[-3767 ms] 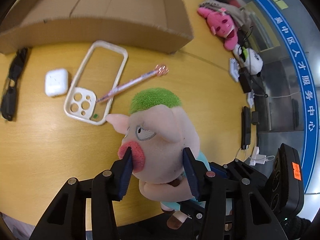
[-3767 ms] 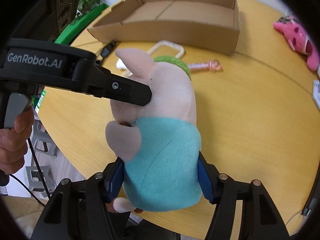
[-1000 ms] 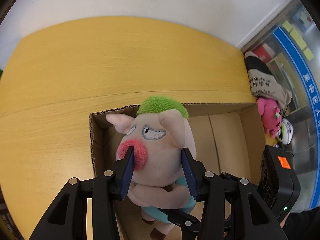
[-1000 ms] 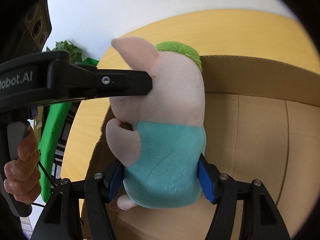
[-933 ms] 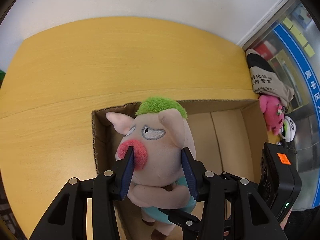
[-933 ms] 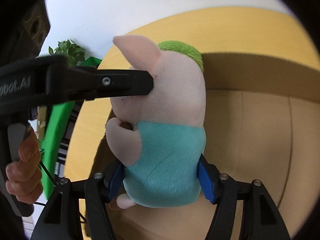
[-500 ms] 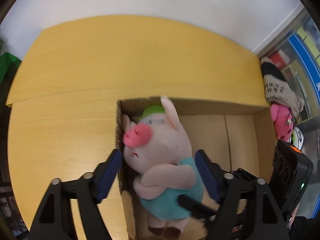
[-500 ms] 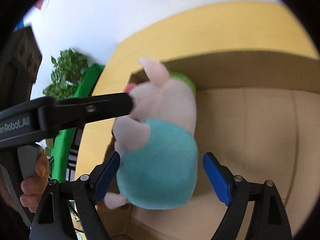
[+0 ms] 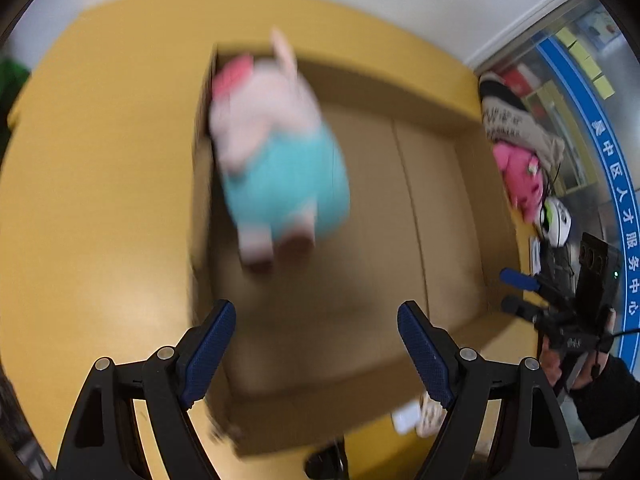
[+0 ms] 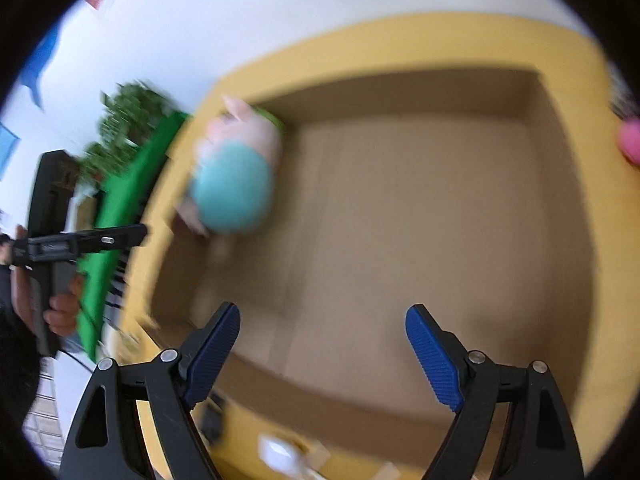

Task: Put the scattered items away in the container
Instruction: 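Open both grippers to drop the plush pig into the box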

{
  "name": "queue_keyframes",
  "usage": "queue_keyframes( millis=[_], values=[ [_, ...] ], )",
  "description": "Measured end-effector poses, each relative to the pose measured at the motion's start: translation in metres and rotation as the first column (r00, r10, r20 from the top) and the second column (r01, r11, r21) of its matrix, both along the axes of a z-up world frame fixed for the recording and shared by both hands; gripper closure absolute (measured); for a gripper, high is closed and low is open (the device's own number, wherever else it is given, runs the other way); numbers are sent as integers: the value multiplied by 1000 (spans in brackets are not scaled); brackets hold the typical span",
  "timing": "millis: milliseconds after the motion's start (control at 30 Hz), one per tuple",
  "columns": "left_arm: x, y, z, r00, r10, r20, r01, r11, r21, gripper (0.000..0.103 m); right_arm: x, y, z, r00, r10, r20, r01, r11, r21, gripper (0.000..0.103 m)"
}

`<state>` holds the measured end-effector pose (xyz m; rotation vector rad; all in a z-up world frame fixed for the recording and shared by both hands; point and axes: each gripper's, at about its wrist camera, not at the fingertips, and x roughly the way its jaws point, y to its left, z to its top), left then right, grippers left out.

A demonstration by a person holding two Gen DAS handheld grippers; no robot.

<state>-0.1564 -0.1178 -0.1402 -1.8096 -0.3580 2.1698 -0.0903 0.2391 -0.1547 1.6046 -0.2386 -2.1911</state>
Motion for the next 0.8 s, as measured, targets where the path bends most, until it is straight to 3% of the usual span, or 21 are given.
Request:
queue_keyframes(
  millis=[100, 233, 300, 467, 567, 633, 800],
  values=[
    [24, 3, -19, 998, 14, 61, -14, 1000, 1, 16, 10, 11, -12, 1000, -13, 4, 13, 995, 100, 17],
    [48, 6, -47, 988, 32, 152, -34, 999, 9, 22, 12, 26, -23, 999, -1, -41, 12, 961, 276, 18],
    [60, 10, -51, 986, 31, 162, -34, 999, 14, 26, 8, 34, -21, 999, 6, -49, 8, 963, 270, 25],
    [83, 34, -55, 985, 8, 173, -10, 1000, 12, 26, 0, 37, -15, 998, 30, -53, -11, 943, 334, 25],
    [89, 38, -46, 990, 24, 137, -21, 1000, -21, 26, 1, 38, -13, 999, 5, -32, 6, 947, 321, 24],
    [88, 39, -31, 995, 47, 85, -44, 998, -36, 26, 7, 38, -1, 998, -3, -63, 23, 947, 321, 24],
    [87, 23, 40, 984, 133, -120, -140, 989, -56, 22, 12, 17, 62, 980, -34, -195, 81, 967, 241, 23]
  ],
)
